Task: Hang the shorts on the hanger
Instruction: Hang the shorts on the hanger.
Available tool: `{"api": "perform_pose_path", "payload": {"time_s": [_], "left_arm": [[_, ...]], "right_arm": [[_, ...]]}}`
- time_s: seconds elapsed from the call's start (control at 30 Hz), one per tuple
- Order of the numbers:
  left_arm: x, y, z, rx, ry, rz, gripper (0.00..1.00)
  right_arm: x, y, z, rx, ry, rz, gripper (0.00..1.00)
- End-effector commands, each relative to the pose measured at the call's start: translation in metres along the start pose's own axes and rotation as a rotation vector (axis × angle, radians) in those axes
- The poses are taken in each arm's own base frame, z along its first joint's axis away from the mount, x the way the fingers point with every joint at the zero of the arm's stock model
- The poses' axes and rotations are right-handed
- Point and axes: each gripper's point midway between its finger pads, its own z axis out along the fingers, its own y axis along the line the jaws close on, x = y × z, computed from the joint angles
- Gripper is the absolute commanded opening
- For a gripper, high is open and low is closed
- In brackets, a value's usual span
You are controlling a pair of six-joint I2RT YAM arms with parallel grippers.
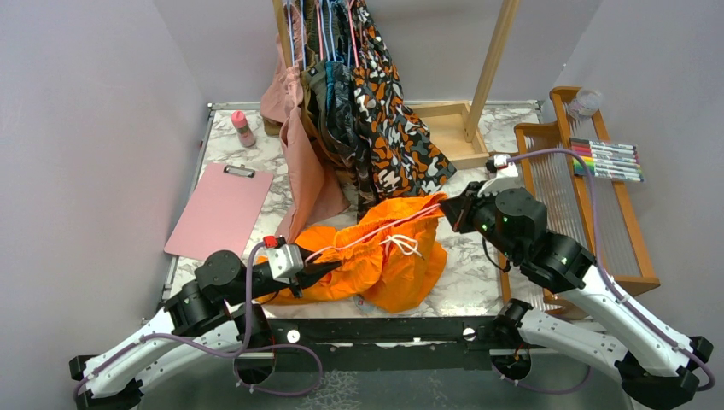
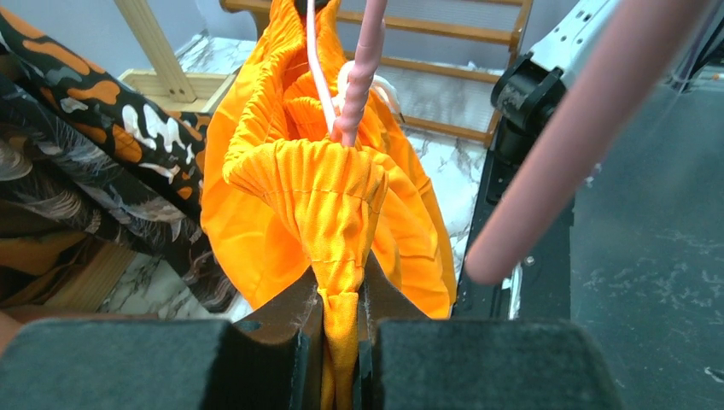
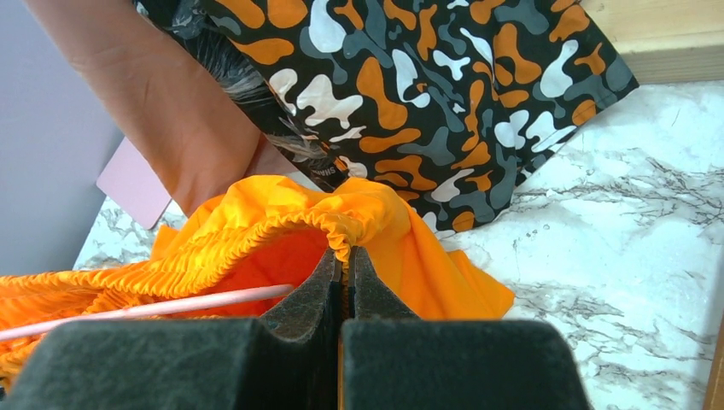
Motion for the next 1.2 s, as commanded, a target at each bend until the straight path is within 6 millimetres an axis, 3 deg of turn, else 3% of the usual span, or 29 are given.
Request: {"api": "perform_pose_path", "payload": {"time_s": [0.0,0.1,0.17,0.57,0.93,1.03,1.17], "left_arm": [[-0.060,-0.012,-0.007,0.066,-0.214,0.005,0.00],[-0.082,-0.012,-0.010,0.064,-0.295,0.013,0.00],[-0.083,-0.011,-0.008,0.061,-0.276,0.022,0.00],[-0.004,0.004,0.008,-0.010,0.019,0.003,0.00],[0.037,0.039,0.021,-0.177,0.224,0.028,0.00],[0.049,0.042,0.031,-0.183,0.279,0.026,0.00],[0.047,0.041,0.048,-0.171,0.268,-0.009,0.00]], "right_arm": [[-0.012,-0.018,-0.002,0.088,-0.036,-0.051,0.01],[-0.010,-0.015,0.000,0.077,-0.032,-0.044,0.01],[-0.015,-0.014,-0.002,0.069,-0.050,-0.041,0.01],[-0.038,-0.013,-0.016,0.057,-0.122,-0.064,0.01],[-0.041,-0.023,-0.016,0.132,-0.076,-0.149,0.01],[-0.039,-0.012,-0.011,0.092,-0.041,-0.168,0.01],[-0.034,0.022,-0.005,-0.077,0.011,-0.180,0.01]]}}
